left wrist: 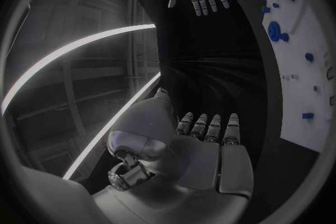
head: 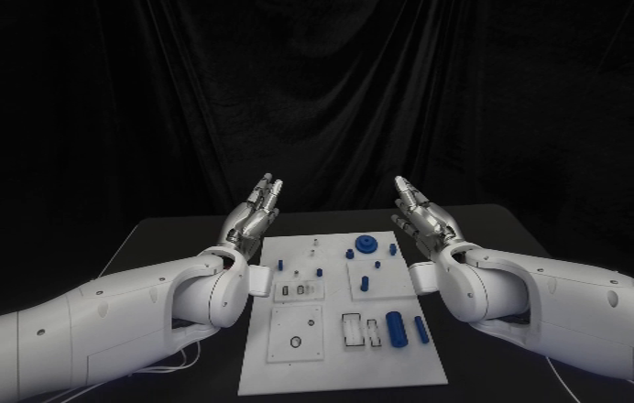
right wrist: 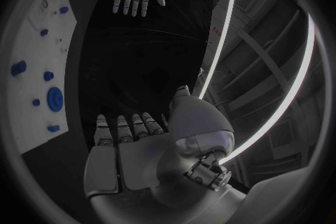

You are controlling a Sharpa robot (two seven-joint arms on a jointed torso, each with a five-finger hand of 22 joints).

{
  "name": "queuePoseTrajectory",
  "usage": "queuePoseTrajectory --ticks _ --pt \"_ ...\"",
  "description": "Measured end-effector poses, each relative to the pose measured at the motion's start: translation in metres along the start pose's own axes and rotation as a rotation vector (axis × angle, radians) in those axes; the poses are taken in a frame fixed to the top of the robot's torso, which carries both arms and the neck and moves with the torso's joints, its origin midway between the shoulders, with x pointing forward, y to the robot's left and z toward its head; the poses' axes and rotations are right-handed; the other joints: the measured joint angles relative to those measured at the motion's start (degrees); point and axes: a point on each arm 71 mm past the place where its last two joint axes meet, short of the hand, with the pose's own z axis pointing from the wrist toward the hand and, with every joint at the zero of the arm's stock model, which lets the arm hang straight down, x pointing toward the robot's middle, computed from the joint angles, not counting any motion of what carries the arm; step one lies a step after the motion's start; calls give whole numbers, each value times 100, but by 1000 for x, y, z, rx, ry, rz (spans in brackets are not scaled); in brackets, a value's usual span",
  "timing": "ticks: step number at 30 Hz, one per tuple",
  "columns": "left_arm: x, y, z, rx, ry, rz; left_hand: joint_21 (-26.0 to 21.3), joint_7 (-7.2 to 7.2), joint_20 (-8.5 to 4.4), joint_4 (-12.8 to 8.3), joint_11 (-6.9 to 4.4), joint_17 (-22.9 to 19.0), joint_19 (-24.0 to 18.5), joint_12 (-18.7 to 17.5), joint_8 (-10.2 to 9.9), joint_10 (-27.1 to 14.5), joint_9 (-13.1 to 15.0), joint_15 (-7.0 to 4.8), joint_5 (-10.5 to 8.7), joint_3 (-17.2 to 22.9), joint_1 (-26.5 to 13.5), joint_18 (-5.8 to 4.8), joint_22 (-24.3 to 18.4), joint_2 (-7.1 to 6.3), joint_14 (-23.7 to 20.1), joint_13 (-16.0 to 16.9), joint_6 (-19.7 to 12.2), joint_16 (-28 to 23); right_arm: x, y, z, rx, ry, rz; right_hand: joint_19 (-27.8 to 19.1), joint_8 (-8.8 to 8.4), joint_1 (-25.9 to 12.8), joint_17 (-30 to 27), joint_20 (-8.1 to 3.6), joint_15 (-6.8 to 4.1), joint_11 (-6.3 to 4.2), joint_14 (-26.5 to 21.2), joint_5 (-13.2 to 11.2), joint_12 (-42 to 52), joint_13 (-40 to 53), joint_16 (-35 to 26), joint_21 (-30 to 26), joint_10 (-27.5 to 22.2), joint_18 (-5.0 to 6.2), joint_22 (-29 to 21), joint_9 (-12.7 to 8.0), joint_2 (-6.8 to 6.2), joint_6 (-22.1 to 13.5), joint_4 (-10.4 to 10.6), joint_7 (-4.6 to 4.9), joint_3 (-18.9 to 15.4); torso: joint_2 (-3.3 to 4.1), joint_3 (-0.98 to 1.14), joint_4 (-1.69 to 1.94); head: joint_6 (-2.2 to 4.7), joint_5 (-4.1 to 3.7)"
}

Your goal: Assemble the parts on the task board

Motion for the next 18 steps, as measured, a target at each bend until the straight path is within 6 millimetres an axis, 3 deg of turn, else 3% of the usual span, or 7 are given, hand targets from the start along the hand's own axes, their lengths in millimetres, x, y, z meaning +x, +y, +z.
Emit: queuePoseTrajectory --ticks 4,5,7,9,15,17,18 --pt "1 0 1 11 77 -55 0 166 55 31 229 -1 7 0 44 -4 31 76 135 16 121 0 0 18 -6 0 166 0 -1 -2 0 40 63 59 -9 47 284 0 153 171 140 3 44 0 0 0 0 -11 -1 0 19 -46 65 50 65 -50 -2 1 -1 -1 1" --pt "1 0 1 13 95 -70 0 237 93 45 312 -1 6 0 74 -3 44 123 225 34 178 0 0 17 1 1 237 0 -1 -2 0 50 78 73 0 82 300 0 161 204 181 0 44 0 0 0 0 -12 -1 0 33 -62 128 55 165 -55 -2 1 -1 -1 1" --pt "2 -1 1 21 132 -104 0 418 177 37 552 -1 7 176 165 204 91 165 460 123 294 7 0 9 3 82 453 0 -1 -3 0 68 108 106 11 292 412 0 173 284 323 -5 159 0 0 0 0 -9 -1 0 109 -127 413 56 520 -51 -3 1 -1 -1 1" --pt "3 -1 1 28 162 -132 37 517 261 20 746 10 56 491 274 398 125 196 693 152 482 134 35 3 34 178 658 25 0 -4 0 80 130 131 66 452 480 0 227 409 468 -2 229 0 0 0 24 -9 -1 0 138 -165 511 63 618 4 -3 1 -1 -1 1" --pt "4 -4 1 46 228 -207 174 619 403 34 787 64 214 820 400 396 143 258 1070 215 661 133 136 8 97 195 803 114 1 -4 -1 103 177 191 245 854 644 63 342 614 836 103 390 281 83 159 129 92 -1 0 181 -163 680 39 786 26 -3 1 -1 -1 1" --pt "-4 -4 3 56 238 -215 218 644 434 23 802 89 300 935 433 397 150 301 1280 269 779 132 161 -9 140 198 834 200 -8 -3 1 96 186 205 481 1215 719 177 413 671 1133 405 548 723 172 499 247 270 -2 6 252 -166 1013 39 950 26 18 3 -4 -232 4" --pt "-12 -4 4 62 236 -215 262 659 458 13 822 107 357 1026 468 417 156 342 1465 355 919 132 183 -5 182 208 883 266 -17 -1 1 89 182 211 645 1426 719 254 451 667 1219 665 576 954 210 747 319 360 -2 15 291 -167 1228 39 1078 26 32 3 -7 -288 9"
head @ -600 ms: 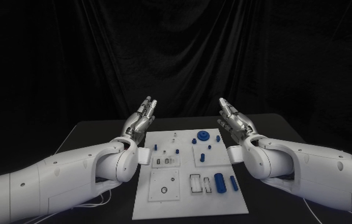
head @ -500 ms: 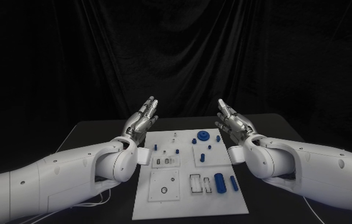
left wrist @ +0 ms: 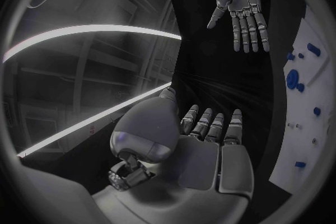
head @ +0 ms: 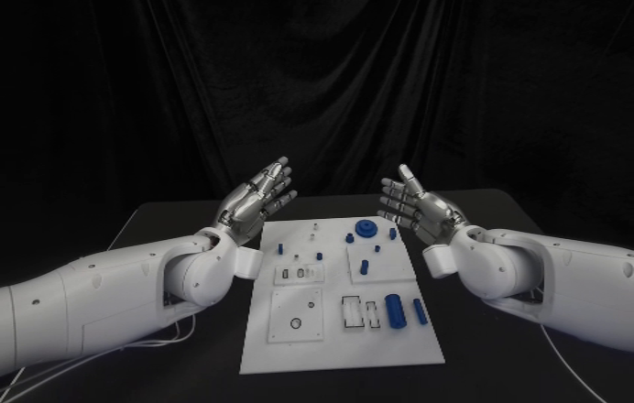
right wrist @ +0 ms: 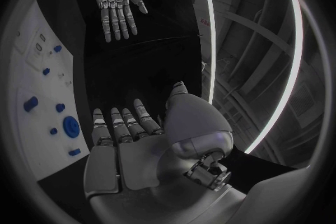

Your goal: Assemble the parts on the task board

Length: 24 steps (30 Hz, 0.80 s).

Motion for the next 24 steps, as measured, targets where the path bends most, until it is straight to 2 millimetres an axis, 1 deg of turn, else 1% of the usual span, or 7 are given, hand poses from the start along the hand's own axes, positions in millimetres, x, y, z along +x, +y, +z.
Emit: queuePoseTrajectory --ticks 2,4,8,11,15,19,24 --pt "-5 -2 -1 6 4 -3 92 72 25 -101 75 47 149 267 96 79 27 22 598 331 401 0 44 -13 137 45 136 170 -9 3 -3 -7 0 9 498 323 25 171 47 79 101 627 1 452 61 541 237 246 -2 120 52 -25 341 0 99 0 37 1 -10 -69 26" --pt "-5 -2 -1 9 20 -12 210 132 3 -193 119 107 352 664 238 221 58 -14 948 641 712 -1 103 -51 336 106 319 413 -11 4 -4 -9 14 21 1228 574 52 369 62 170 218 1434 1 1076 148 1161 580 683 -1 275 86 -52 631 0 115 0 64 0 -16 -105 59" --pt "-3 -3 -3 12 44 -25 343 232 43 -71 179 164 625 1212 445 281 85 18 1014 794 817 -1 165 -146 553 169 510 716 -12 5 -7 -8 42 40 2420 855 367 488 66 254 306 2132 227 1918 205 1549 1064 1219 -2 434 101 -88 1001 -19 123 19 118 -13 -21 -153 112" --pt "-9 -6 -9 16 45 -21 486 316 150 -39 195 212 880 1549 587 298 96 134 1042 888 897 -2 216 -226 794 192 624 1006 -14 6 -9 -9 59 52 2880 1014 1047 543 61 238 345 2523 1043 2216 221 1675 1181 1567 -3 426 146 -86 1269 -310 143 264 159 -24 -19 -198 133" --pt "-17 -11 -16 19 47 -6 610 357 222 -48 237 248 1116 1859 669 340 97 232 1042 959 934 -2 260 -264 1034 204 666 1273 -17 9 -11 -9 77 60 3414 1043 1707 631 21 181 288 2889 1696 2354 225 1765 1375 1745 -3 451 180 -88 1457 -753 166 473 214 -47 6 -258 124" --pt "-24 -15 -24 22 48 17 695 406 266 -48 289 260 1290 2079 696 392 96 311 1064 990 964 -2 288 -294 1195 211 715 1463 -18 17 -11 -18 93 39 4327 1138 2366 866 -277 -40 287 3733 2047 2628 304 2209 1880 2037 3 653 235 -118 1724 -1288 173 726 269 -71 43 -309 113" --pt "-33 -23 -38 25 41 41 784 418 246 -56 338 275 1454 2240 730 441 96 373 1064 1030 959 -3 314 -344 1383 211 759 1635 -12 46 -2 -40 133 -67 5349 1250 2751 1261 -722 -503 104 5107 1725 2952 384 3222 3147 2808 47 1343 269 -217 2150 -1565 195 883 338 -93 66 -358 188"
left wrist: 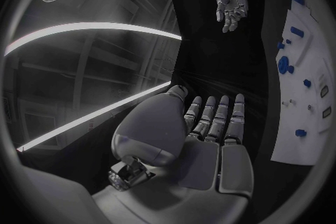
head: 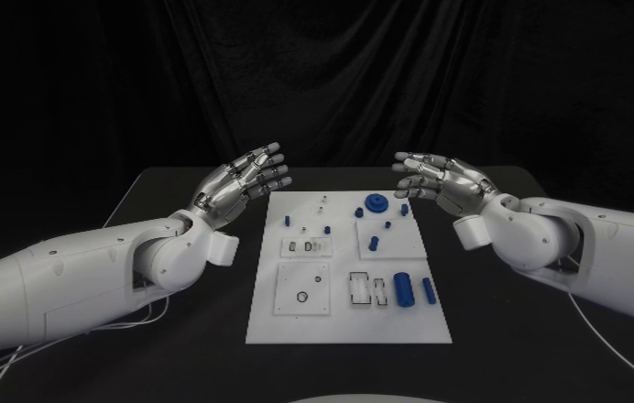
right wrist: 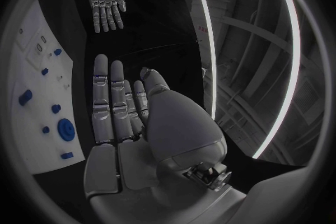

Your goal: Assemble the parts on the task board

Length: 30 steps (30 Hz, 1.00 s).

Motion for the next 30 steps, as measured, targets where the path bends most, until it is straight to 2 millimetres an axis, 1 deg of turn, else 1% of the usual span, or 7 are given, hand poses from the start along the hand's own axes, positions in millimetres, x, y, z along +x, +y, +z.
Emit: queuePoseTrajectory --ticks 5,7,10,14,21,23,30 --pt "-4 -5 -9 1 -4 12 23 70 21 0 52 9 61 103 45 52 9 41 6 0 23 0 9 -22 140 0 80 100 7 32 13 9 40 -156 340 69 205 494 -266 -307 -249 699 -334 -23 -77 1185 1313 439 -1 891 7 -84 248 90 -101 8 54 -12 8 -87 60" --pt "-4 -6 -11 2 -2 15 45 102 26 -25 72 9 107 162 93 72 16 53 27 25 23 0 9 -22 152 0 151 100 11 43 18 22 55 -247 735 84 386 695 -347 -394 -313 920 -463 -54 -116 1644 2261 705 -9 2010 11 -109 423 128 -116 47 81 -15 13 -122 87" --pt "-4 -8 -15 3 -1 17 77 144 21 -55 113 -8 164 215 120 113 19 96 53 55 54 -21 9 -52 194 -2 236 100 17 55 25 42 76 -417 939 17 557 1186 -385 -441 -323 1127 -821 -283 -206 2204 3223 978 -145 3196 -38 -211 599 322 -126 242 127 -18 19 -151 107" --pt "-8 -13 -23 4 -11 24 78 171 21 -71 134 -20 164 215 121 134 19 124 62 71 76 -96 9 -74 179 -14 263 100 27 66 33 54 106 -712 1556 -172 598 2542 -391 -444 -293 1845 -977 -553 -229 3026 4145 1223 -367 4632 -115 -416 690 721 -124 372 205 -20 27 -180 101" --pt "-7 -21 -33 11 -18 26 78 213 20 -87 170 -25 205 214 121 170 18 166 61 87 94 -139 8 -92 221 -25 304 100 42 70 39 42 129 -1249 1969 -530 658 3513 -410 -448 -279 2301 -1259 -979 -229 3506 4645 1297 -510 5534 -168 -754 808 1125 -202 603 422 -25 95 -178 -12" --pt "-7 -24 -35 15 -20 27 78 228 20 -97 184 -25 205 215 121 185 18 180 62 97 99 -183 8 -98 235 -26 319 122 48 70 41 20 132 -1399 2082 -616 731 3737 -411 -459 -297 2396 -1351 -1073 -229 3604 4757 1341 -593 5759 -167 -827 848 1150 -261 712 495 -36 129 -148 -55" --pt "-1 -35 -32 36 -6 30 78 254 20 -96 223 -25 205 237 121 220 18 208 61 156 99 -182 8 -98 262 -32 344 158 57 73 44 -50 102 -1751 2169 -863 618 3897 -455 -489 -339 2484 -1437 -1299 -229 3646 4837 1501 -592 5978 -164 -1062 951 1353 -364 945 754 -96 205 -31 -157"
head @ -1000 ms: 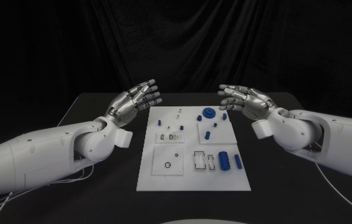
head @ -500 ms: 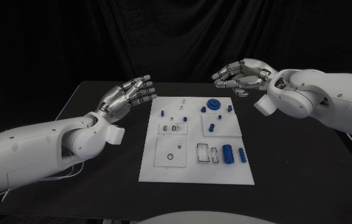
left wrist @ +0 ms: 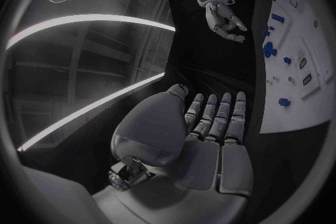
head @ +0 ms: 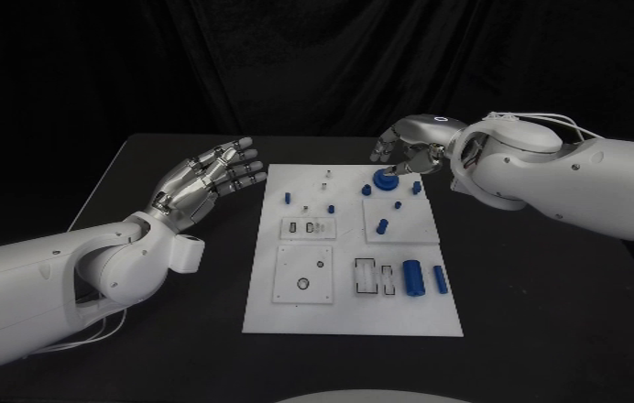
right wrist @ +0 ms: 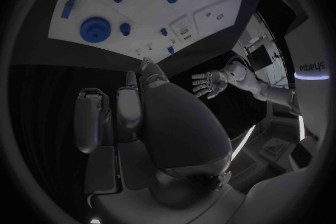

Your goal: Assemble the parts on the task board

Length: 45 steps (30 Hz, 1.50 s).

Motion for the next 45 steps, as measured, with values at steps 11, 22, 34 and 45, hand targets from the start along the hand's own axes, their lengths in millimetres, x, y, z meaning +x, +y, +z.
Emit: queuePoseTrajectory --ticks 11,22,34,45 --pt "3 -4 -2 6 6 -3 0 0 0 -30 57 0 0 0 0 -24 0 61 0 65 0 -91 -1 0 20 -8 41 31 6 0 0 11 -34 -191 18 -216 -130 32 18 16 42 16 -139 -223 0 0 21 -43 1 4 8 -125 53 118 53 116 275 -98 98 161 -130" --pt "6 -6 -5 6 16 -4 0 0 0 -54 78 1 -1 0 0 -45 -1 81 22 89 0 -90 -7 0 40 -14 41 31 18 -1 -1 9 -33 -219 18 -299 -160 98 18 31 81 31 -200 -255 8 0 21 0 2 4 7 -155 82 112 82 174 394 -160 135 203 -208" --pt "7 -6 -5 7 22 2 0 0 0 -62 98 1 41 -23 0 -65 -1 121 22 160 23 -182 -7 23 80 -17 41 71 32 -2 0 0 -56 -211 45 -594 -183 150 72 72 105 71 -38 -463 -2 0 46 121 2 3 -28 -178 83 22 125 417 410 -172 120 157 -154" --pt "8 -3 -3 4 32 0 0 0 0 -86 98 1 41 -46 0 -66 -2 132 22 183 23 -181 -7 23 92 -16 41 97 41 -3 6 -3 -71 -208 6 -748 -205 115 111 93 175 49 89 -742 -11 0 45 -53 2 2 -30 -200 143 -72 169 623 395 -176 92 143 -130"
